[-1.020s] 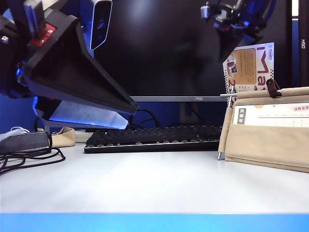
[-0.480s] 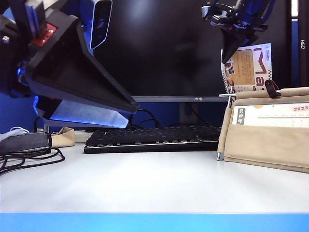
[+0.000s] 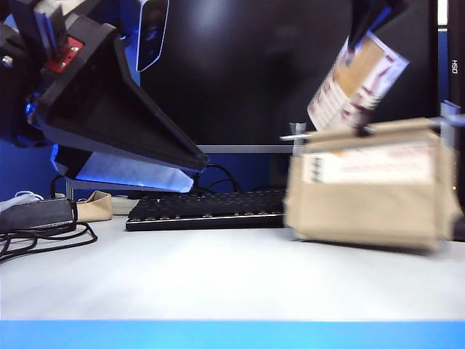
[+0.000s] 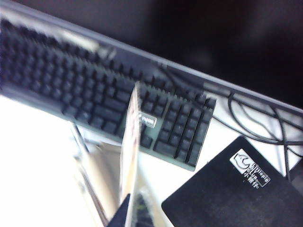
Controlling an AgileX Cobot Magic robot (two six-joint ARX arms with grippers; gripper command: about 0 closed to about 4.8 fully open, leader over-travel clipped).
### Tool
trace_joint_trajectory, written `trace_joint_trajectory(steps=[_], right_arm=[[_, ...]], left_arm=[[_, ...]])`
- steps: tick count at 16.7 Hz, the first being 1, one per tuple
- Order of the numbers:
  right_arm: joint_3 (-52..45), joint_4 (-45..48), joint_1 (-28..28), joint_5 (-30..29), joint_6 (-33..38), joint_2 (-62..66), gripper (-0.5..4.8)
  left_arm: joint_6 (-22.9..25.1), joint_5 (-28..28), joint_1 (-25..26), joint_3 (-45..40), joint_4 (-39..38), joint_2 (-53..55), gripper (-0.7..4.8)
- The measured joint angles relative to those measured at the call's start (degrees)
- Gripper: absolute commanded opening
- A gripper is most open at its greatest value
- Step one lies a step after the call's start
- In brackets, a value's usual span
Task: Turn one page of the calendar.
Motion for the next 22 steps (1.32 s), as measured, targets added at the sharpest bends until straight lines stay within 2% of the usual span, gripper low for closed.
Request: trace_joint_trajectory(steps=[2, 4, 6, 8, 11, 13, 15, 19, 20, 22], right_arm=[[0.0, -0.8, -0.1, -1.0, 1.0, -0.8, -0.06], [-4.2, -1.3, -0.7, -2.1, 1.7, -1.0, -0.05], [-11.8, 4.0, -0.9, -2.4, 2.3, -3.6, -0.06], [-23.5, 14.1, -1.0, -2.6, 4.6, -9.9, -0.06], [-36.2, 23.6, -3.8, -2.7, 6.5, -16.5, -0.06], [-40.3, 26.5, -7.0, -2.9, 7.9, -18.3, -0.06], [-43.4, 26.9, -10.6, -5.8, 8.3, -18.2, -0.06], [-44.7, 29.9, -12.1, -10.8, 8.3, -18.0, -0.05], [-44.7, 30.3, -12.1, -11.8, 8.3, -17.6, 0.28], [-46.7, 30.3, -12.1, -12.5, 8.3, -16.8, 1.76]], left_arm=[[0.1, 0.0, 0.0, 0.0, 0.0, 0.0, 2.47], [0.3, 0.0, 0.0, 0.0, 0.0, 0.0, 2.47], [0.3, 0.0, 0.0, 0.0, 0.0, 0.0, 2.47], [0.3, 0.2, 0.0, 0.0, -0.2, 0.0, 2.47], [0.3, 0.3, 0.0, 0.0, -0.4, 0.0, 2.47], [0.6, 0.3, 0.0, 0.0, -0.4, 0.0, 2.47], [0.8, 0.3, 0.0, 0.0, -0.4, 0.0, 2.47], [0.8, 0.3, 0.0, 0.0, -0.2, 0.0, 2.47], [0.8, 0.3, 0.0, 0.0, 0.1, 0.0, 2.47], [0.8, 0.2, 0.0, 0.0, 0.1, 0.0, 2.47]])
